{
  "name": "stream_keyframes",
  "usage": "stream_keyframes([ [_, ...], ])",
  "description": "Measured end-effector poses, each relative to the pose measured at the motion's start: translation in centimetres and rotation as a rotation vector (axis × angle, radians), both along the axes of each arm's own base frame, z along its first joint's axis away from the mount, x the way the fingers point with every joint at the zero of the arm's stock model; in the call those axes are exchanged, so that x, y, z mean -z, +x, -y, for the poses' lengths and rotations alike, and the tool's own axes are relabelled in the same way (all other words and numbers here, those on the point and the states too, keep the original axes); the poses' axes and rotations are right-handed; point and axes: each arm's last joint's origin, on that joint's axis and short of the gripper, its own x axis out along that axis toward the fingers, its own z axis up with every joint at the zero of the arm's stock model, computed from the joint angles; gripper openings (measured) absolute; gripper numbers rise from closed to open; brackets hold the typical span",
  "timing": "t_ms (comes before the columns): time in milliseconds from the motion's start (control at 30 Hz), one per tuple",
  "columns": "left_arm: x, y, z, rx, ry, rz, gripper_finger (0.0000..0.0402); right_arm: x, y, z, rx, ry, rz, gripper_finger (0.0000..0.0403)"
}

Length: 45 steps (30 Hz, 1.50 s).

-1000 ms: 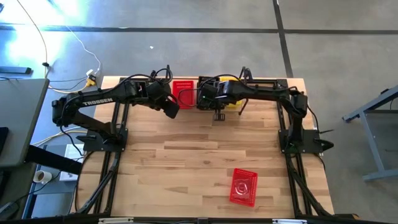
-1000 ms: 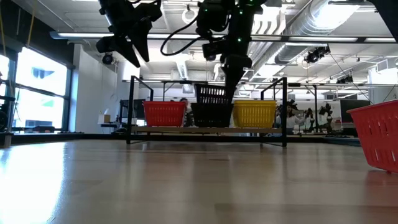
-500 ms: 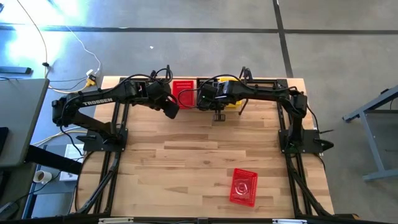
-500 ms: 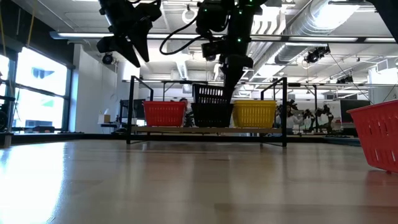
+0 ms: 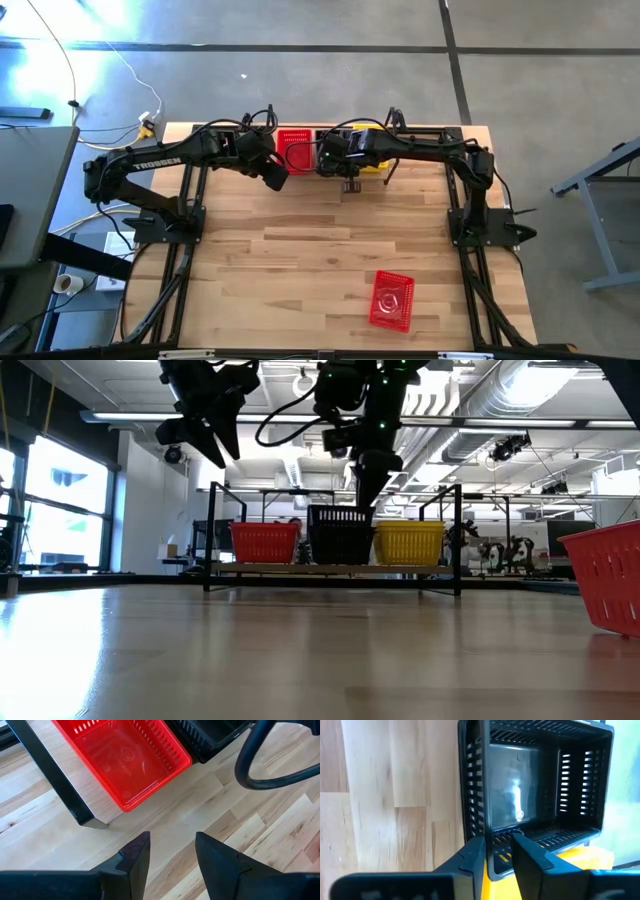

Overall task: Stack baskets on shelf by color
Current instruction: Stack the black bin on the black bins on the shelf, then stack the red bin on the red bins on the shelf

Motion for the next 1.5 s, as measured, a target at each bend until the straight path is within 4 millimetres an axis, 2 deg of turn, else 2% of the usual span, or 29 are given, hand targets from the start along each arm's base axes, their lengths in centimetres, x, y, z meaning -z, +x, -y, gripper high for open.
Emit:
stream_keyframes([
  [233,0.0,0.0,0.0,0.000,0.000,0.000,0.0147,-0.4,0.0,-0.5,0.031,0.012,0.031,0.0092],
  [433,0.0,0.0,0.0,0.000,0.000,0.000,0.0147,-1.8,-0.5,-2.2,0.086,0.038,0.088,0.0092],
  [633,0.0,0.0,0.0,0.002,0.000,0.000,0.0147,-3.0,-1.6,-4.1,0.246,0.143,0.131,0.0092],
  [800,0.0,0.2,0.3,0.083,-0.004,-0.006,0.0147,-3.7,-2.7,-6.3,0.355,0.309,0.110,0.0092],
  [867,0.0,0.3,0.7,0.116,-0.001,-0.009,0.0147,-3.8,-3.0,-7.3,0.376,0.325,0.085,0.0092],
  [1200,0.0,0.9,2.3,0.252,0.035,-0.031,0.0147,-3.8,-4.6,-13.4,0.449,0.230,0.001,0.0092],
  [1500,0.0,1.4,4.1,0.348,0.049,-0.037,0.0147,-3.9,-7.0,-18.1,0.618,0.128,-0.030,0.0092],
])
